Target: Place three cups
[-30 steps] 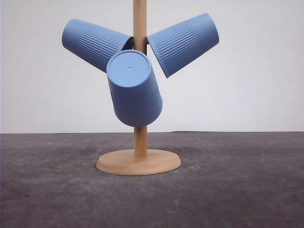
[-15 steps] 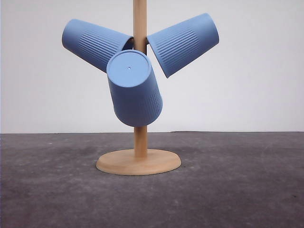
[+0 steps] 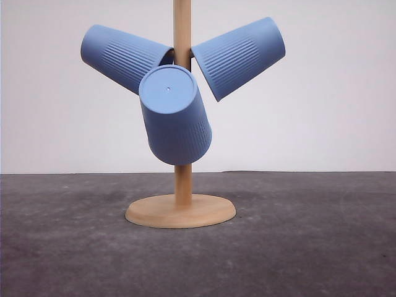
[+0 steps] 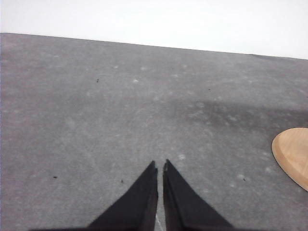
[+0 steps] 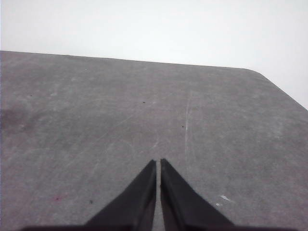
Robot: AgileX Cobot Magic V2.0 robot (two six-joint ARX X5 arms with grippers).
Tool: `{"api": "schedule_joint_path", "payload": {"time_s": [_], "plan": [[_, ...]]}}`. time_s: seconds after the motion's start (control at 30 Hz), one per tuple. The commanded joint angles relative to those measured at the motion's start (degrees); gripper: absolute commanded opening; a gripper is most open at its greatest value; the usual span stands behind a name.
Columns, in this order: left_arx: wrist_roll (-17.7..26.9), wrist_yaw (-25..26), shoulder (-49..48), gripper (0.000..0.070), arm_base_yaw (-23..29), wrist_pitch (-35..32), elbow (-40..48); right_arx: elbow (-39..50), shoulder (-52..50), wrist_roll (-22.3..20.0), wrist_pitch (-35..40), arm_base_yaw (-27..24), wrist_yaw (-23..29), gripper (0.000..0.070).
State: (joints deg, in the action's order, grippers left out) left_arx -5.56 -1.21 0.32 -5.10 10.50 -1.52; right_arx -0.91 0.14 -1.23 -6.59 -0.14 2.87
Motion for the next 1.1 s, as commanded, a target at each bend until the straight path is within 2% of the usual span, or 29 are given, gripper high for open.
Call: {"api": "schedule_joint_path", "payload": {"time_s": [0.0, 1.07], "plan": [[-0.07, -0.11, -0.07, 0.0000, 0.07, 0.24, 0.76, 0.20, 0.07, 0.66, 0.61, 0.04, 0.17, 0.0013], [-0.07, -0.11, -0.07, 0.0000, 0.07, 0.24, 0.76, 0.20, 0.07, 0.66, 0.61, 0.04, 0.17, 0.0013]]}}
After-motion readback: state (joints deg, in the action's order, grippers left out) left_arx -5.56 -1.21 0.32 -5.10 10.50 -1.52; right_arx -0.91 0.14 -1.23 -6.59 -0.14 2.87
